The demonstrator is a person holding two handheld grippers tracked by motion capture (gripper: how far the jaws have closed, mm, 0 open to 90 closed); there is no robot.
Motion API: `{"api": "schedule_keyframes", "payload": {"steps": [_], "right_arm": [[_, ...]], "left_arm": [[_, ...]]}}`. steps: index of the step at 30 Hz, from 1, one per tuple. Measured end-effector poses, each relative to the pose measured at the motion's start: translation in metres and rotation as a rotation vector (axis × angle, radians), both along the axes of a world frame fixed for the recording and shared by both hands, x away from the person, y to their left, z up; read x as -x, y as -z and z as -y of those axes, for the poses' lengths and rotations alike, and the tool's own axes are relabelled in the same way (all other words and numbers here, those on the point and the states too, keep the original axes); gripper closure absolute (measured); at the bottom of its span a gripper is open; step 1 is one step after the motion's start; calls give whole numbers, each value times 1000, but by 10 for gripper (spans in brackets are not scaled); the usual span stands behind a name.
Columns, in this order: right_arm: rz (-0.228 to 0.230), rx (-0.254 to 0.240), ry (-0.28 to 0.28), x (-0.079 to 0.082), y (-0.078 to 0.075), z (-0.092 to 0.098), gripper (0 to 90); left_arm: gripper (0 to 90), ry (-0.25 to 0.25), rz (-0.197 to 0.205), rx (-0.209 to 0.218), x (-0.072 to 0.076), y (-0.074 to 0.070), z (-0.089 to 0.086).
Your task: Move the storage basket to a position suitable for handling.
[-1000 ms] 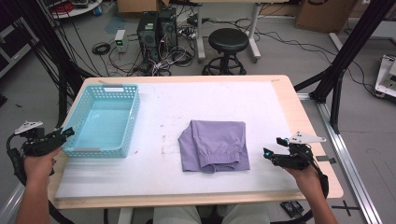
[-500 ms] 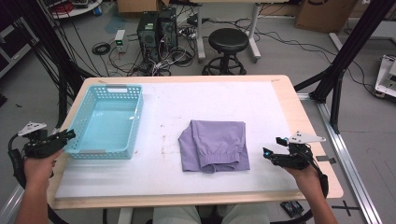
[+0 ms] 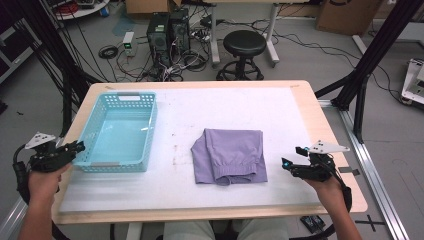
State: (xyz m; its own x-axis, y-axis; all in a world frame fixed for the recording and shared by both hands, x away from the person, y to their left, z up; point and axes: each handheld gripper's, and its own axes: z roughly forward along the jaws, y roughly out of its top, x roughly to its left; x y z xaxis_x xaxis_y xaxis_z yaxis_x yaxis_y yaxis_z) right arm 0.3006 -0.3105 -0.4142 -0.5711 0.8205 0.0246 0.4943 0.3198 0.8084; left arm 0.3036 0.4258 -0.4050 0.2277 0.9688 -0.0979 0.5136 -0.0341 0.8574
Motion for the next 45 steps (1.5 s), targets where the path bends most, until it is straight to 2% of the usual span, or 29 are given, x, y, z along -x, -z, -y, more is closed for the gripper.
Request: {"api": "schedule_keyframes", "payload": {"steps": [13, 14, 15, 17, 22, 25, 27, 32, 41, 45], "right_arm": [[-1, 1, -3, 0, -1, 0, 278], [1, 2, -5, 0, -1, 0, 278], [0, 0, -4, 0, -1, 0, 278], [0, -4, -4, 0, -1, 0, 278], [0, -4, -3, -1, -1, 1, 277], [3, -8, 2, 0, -3, 3, 277], [2, -14, 8, -1, -3, 5, 277], [0, -26, 13, -3, -4, 7, 276], [6, -35, 18, -5, -5, 9, 276], [1, -32, 6, -6, -4, 6, 276]], "left_arm": [[746, -16, 7, 24, 6, 1, 7], [710, -28, 21, 32, 6, 0, 7], [621, -50, 35, 52, 7, -1, 6], [502, -74, 65, 78, 9, -5, 6], [385, -101, 127, 112, 17, -18, 10], [261, -138, 183, 166, 23, -27, 14], [242, -129, 222, 180, 26, -31, 19], [234, -78, 266, 185, 31, -37, 33], [235, -8, 292, 210, 27, -41, 59], [234, 21, 310, 199, 31, -43, 71]]}}
